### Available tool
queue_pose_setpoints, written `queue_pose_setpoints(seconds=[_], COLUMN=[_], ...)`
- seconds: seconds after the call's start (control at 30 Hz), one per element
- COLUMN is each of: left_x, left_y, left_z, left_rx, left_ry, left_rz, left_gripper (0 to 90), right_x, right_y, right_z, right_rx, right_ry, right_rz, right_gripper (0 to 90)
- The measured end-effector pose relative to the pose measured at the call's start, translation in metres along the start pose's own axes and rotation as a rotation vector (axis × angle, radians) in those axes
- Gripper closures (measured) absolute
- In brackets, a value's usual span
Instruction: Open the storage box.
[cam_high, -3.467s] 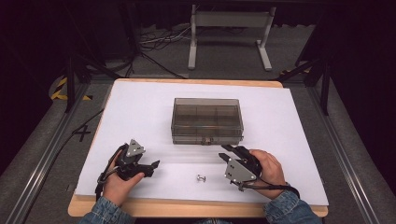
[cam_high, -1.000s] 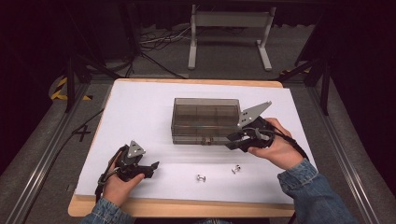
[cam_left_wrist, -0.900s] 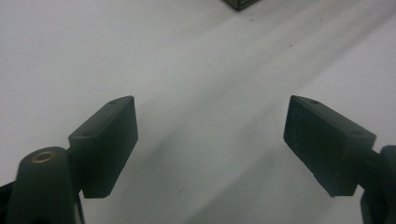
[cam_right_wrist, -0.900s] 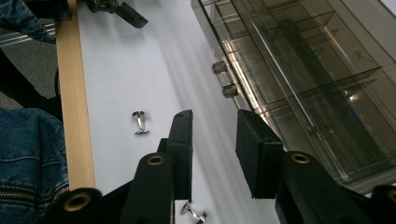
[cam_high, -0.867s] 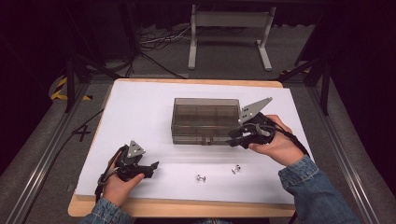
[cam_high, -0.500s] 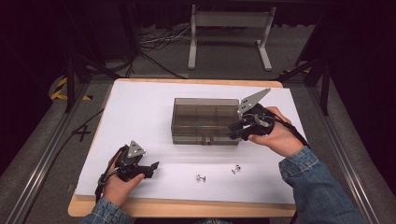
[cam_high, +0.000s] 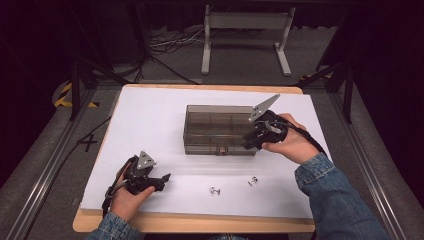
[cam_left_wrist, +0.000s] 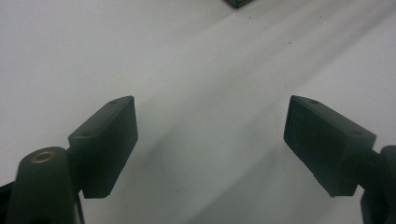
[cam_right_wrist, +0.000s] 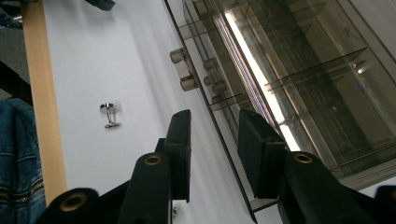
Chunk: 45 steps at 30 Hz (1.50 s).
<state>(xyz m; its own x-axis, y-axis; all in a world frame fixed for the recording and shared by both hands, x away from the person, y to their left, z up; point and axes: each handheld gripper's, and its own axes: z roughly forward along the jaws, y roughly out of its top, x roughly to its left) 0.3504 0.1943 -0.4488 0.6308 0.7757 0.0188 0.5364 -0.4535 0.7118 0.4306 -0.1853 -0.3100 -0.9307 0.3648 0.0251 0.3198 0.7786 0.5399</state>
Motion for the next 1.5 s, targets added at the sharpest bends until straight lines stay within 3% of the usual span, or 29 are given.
queue_pose_setpoints(seconds=[0.3, 0.8, 1.07, 1.27, 1.43, 1.5], left_x=[0.000, 0.000, -0.001, -0.001, -0.001, -0.001], left_y=[0.000, 0.000, 0.000, 0.000, 0.000, 0.000], left_z=[0.000, 0.000, 0.001, 0.001, 0.001, 0.001], left_rx=[0.004, 0.005, 0.005, 0.005, 0.005, 0.005], left_ry=[-0.002, 0.000, -0.002, -0.003, -0.002, -0.002], left_rz=[0.001, 0.002, 0.001, 0.000, -0.001, 0.000], left_gripper=[18.6, 18.5, 18.5, 18.5, 18.5, 18.5], right_x=[-0.006, -0.007, -0.007, -0.007, -0.005, -0.006], right_y=[-0.003, -0.006, -0.007, -0.006, -0.005, -0.004], right_z=[0.015, 0.028, 0.033, 0.033, 0.032, 0.032], right_rx=[0.065, 0.116, 0.142, 0.137, 0.153, 0.141], right_ry=[-0.002, 0.006, 0.004, -0.024, -0.019, -0.023], right_rz=[-0.002, -0.001, -0.036, -0.081, -0.078, -0.107], right_gripper=[67.0, 67.6, 71.8, 79.1, 80.5, 81.1])
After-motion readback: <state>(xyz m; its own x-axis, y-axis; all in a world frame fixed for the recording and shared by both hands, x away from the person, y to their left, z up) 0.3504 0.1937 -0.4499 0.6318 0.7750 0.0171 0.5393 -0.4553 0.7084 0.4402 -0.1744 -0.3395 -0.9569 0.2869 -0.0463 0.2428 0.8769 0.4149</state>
